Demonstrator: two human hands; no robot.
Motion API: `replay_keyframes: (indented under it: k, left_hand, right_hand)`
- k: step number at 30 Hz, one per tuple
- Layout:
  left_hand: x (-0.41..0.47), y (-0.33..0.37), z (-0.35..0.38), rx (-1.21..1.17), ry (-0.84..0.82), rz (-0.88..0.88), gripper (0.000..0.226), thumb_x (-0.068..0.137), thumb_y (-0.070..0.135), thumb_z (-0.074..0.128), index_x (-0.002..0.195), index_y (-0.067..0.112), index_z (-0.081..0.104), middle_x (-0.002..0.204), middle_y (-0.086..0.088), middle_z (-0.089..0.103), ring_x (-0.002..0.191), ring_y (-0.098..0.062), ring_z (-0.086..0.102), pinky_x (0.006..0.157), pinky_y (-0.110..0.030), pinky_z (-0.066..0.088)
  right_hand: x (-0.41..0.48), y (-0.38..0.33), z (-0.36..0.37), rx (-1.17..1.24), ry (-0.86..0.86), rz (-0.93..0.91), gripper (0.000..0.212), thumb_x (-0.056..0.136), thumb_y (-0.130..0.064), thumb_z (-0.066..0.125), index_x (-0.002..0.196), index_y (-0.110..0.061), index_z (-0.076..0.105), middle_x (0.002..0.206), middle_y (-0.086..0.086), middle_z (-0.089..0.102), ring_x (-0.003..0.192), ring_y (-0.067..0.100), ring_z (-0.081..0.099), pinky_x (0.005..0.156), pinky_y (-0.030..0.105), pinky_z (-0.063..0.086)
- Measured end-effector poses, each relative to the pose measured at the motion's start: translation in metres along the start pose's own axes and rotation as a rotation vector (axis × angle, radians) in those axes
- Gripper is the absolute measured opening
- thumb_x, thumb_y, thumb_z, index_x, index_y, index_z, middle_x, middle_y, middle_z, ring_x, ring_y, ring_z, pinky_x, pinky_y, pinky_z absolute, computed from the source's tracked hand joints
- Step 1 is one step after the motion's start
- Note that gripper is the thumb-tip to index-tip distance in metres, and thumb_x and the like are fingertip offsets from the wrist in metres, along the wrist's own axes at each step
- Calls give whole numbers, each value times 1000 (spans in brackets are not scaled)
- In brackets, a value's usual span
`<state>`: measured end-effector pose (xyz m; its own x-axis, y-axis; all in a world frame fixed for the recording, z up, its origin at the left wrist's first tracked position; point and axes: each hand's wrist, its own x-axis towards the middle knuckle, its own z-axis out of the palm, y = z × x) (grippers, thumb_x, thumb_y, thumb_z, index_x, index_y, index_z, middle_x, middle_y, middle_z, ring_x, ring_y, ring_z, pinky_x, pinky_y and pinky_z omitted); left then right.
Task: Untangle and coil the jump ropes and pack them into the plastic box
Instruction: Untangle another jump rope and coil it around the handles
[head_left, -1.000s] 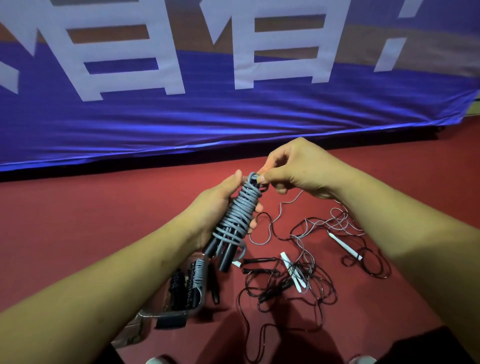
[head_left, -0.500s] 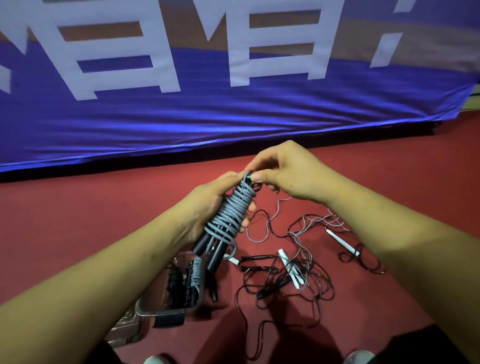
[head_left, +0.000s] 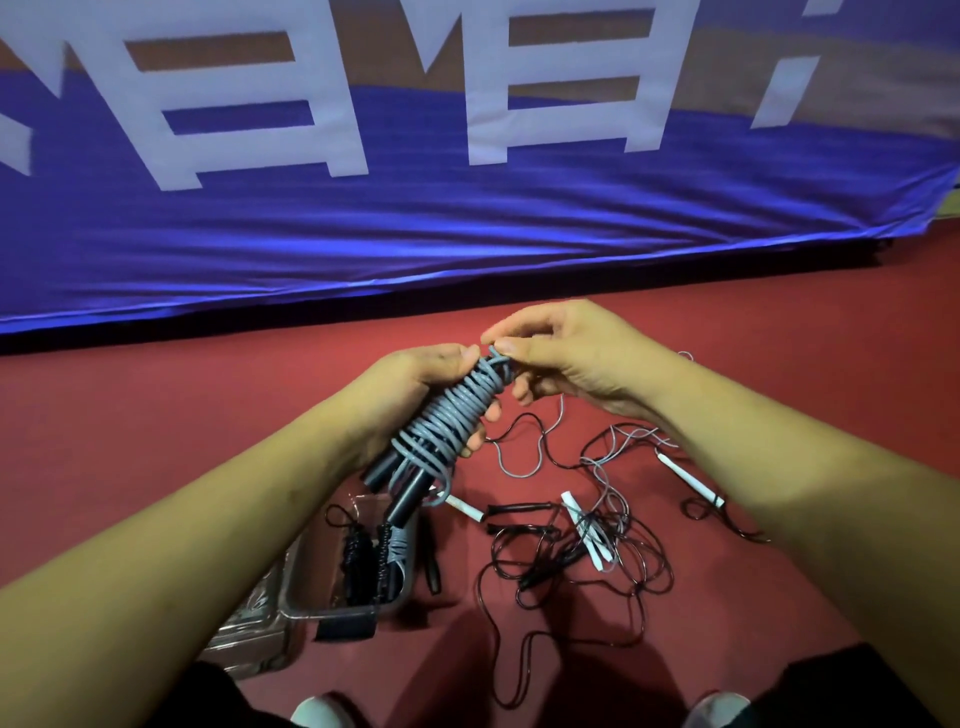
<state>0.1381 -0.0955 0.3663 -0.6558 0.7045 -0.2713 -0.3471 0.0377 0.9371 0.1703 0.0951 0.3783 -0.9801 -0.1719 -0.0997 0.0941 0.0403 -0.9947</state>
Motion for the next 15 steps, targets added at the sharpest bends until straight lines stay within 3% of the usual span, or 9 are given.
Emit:
replay_keyframes:
  k: [4,8,15]
  left_hand:
    - [-1,-1,-3,37,13,-27,24,89,29,53,96,7,56,78,-23,63,54,-30,61,49,-30,52]
    - [1,-3,2,91,79,-31,16,98,23,49,92,9,52,73,-23,63,52,-30,59,49,-30,52]
    - [7,-7,7,129,156,-13,16,97,19,44,91,8,55,69,-21,60,50,-28,55,51,-31,48]
  right_hand:
    - [1,2,0,-108,-8,1,7,90,-3,62,91,-6,68,72,8,66,54,12,60,52,22,52]
    - [4,6,8,-224,153,-30,16,90,-1,61,77,-11,63,67,2,59,49,4,52,45,19,43]
    - [8,11,12,161,362,127,22,99,-6,49,78,-9,55,62,3,50,45,8,48,44,22,47]
